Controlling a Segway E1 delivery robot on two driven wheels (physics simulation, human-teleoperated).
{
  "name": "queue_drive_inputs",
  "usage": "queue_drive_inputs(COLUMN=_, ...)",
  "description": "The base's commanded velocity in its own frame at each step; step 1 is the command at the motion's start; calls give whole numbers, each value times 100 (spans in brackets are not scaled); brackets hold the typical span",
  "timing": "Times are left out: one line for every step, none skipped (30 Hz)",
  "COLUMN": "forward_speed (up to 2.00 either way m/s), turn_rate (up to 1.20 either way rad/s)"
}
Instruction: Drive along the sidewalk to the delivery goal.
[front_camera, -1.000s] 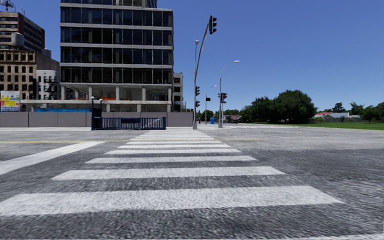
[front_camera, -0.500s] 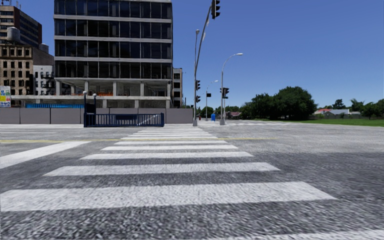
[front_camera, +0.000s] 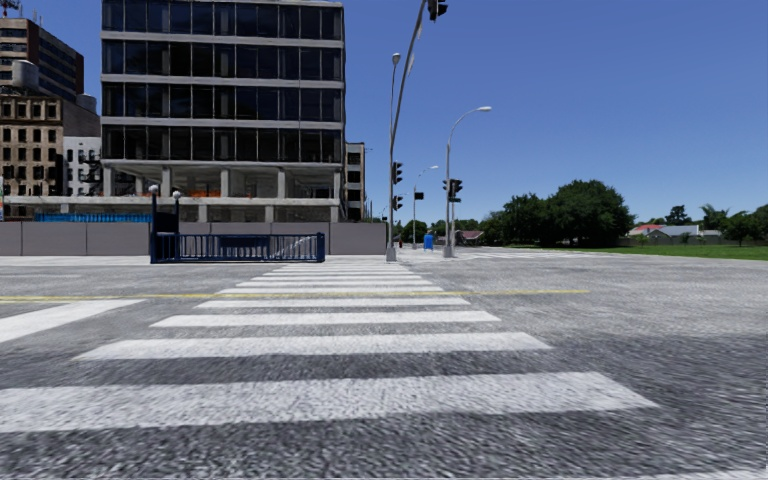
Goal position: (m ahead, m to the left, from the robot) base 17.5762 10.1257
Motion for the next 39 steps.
queue_drive_inputs(forward_speed=200, turn_rate=0)
queue_drive_inputs(forward_speed=200, turn_rate=0)
queue_drive_inputs(forward_speed=200, turn_rate=0)
queue_drive_inputs(forward_speed=200, turn_rate=3)
queue_drive_inputs(forward_speed=200, turn_rate=7)
queue_drive_inputs(forward_speed=200, turn_rate=10)
queue_drive_inputs(forward_speed=200, turn_rate=10)
queue_drive_inputs(forward_speed=200, turn_rate=12)
queue_drive_inputs(forward_speed=200, turn_rate=17)
queue_drive_inputs(forward_speed=200, turn_rate=17)
queue_drive_inputs(forward_speed=200, turn_rate=21)
queue_drive_inputs(forward_speed=200, turn_rate=22)
queue_drive_inputs(forward_speed=200, turn_rate=22)
queue_drive_inputs(forward_speed=200, turn_rate=22)
queue_drive_inputs(forward_speed=200, turn_rate=22)
queue_drive_inputs(forward_speed=200, turn_rate=22)
queue_drive_inputs(forward_speed=200, turn_rate=22)
queue_drive_inputs(forward_speed=200, turn_rate=22)
queue_drive_inputs(forward_speed=200, turn_rate=20)
queue_drive_inputs(forward_speed=200, turn_rate=19)
queue_drive_inputs(forward_speed=200, turn_rate=19)
queue_drive_inputs(forward_speed=200, turn_rate=18)
queue_drive_inputs(forward_speed=200, turn_rate=20)
queue_drive_inputs(forward_speed=200, turn_rate=22)
queue_drive_inputs(forward_speed=200, turn_rate=22)
queue_drive_inputs(forward_speed=200, turn_rate=24)
queue_drive_inputs(forward_speed=200, turn_rate=25)
queue_drive_inputs(forward_speed=200, turn_rate=25)
queue_drive_inputs(forward_speed=200, turn_rate=28)
queue_drive_inputs(forward_speed=200, turn_rate=30)
queue_drive_inputs(forward_speed=200, turn_rate=32)
queue_drive_inputs(forward_speed=200, turn_rate=32)
queue_drive_inputs(forward_speed=200, turn_rate=33)
queue_drive_inputs(forward_speed=200, turn_rate=33)
queue_drive_inputs(forward_speed=200, turn_rate=34)
queue_drive_inputs(forward_speed=200, turn_rate=34)
queue_drive_inputs(forward_speed=200, turn_rate=28)
queue_drive_inputs(forward_speed=200, turn_rate=0)
queue_drive_inputs(forward_speed=200, turn_rate=0)
